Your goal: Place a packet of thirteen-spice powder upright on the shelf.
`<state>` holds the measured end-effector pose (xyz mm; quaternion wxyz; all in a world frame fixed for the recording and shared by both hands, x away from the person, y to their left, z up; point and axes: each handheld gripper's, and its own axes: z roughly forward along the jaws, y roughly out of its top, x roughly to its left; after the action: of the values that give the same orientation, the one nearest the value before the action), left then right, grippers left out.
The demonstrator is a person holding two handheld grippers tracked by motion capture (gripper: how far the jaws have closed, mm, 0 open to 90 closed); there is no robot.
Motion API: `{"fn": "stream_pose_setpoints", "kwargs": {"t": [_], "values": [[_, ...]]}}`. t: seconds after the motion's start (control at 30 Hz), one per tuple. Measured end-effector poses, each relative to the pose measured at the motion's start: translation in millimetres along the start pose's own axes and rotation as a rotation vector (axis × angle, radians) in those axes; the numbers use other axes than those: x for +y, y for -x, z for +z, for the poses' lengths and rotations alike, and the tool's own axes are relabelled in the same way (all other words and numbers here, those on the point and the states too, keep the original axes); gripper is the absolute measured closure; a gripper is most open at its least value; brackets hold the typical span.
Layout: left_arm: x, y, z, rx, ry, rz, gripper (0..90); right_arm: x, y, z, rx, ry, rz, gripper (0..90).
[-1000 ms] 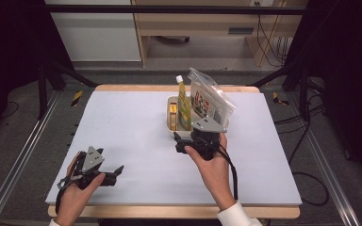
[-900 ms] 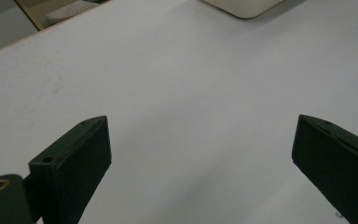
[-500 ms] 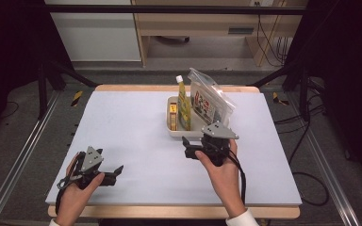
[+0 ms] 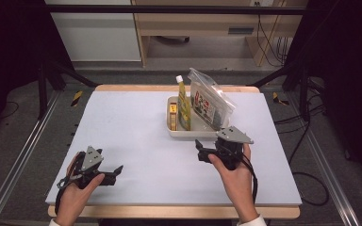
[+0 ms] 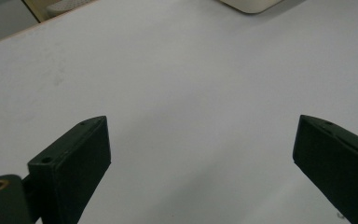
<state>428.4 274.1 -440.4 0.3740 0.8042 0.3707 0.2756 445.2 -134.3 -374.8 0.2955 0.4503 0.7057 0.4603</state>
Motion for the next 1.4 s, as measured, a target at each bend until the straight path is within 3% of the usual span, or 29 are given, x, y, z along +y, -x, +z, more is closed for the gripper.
{"fn": "stream_pose_setpoints", "kwargs": {"t": [0.4, 0.67, 0.93, 1.03, 1.4], "values": [[-0.8, -2.3, -0.9, -0.01, 0.006, -0.027, 4.0, -10.4, 30.3, -11.4, -0.091, -0.031, 0.0, 6.1], [-2.6, -5.3, -0.6, -0.006, -0.001, -0.043, 4.0, -28.2, 58.3, -10.8, -0.139, -0.07, 0.043, 7.1], [-4.9, -13.1, -1.9, 0.008, 0.005, -0.071, 4.0, -46.2, 84.3, -5.8, -0.159, -0.12, 0.08, 7.4], [-6.3, -16.7, -3.1, -0.012, 0.015, -0.109, 4.2, -51.7, 90.5, -4.1, -0.155, -0.13, 0.1, 7.2], [-9.0, -23.0, -3.6, 0.001, 0.002, -0.126, 4.3, -67.4, 109.8, -1.1, -0.149, -0.166, 0.127, 6.4]]}}
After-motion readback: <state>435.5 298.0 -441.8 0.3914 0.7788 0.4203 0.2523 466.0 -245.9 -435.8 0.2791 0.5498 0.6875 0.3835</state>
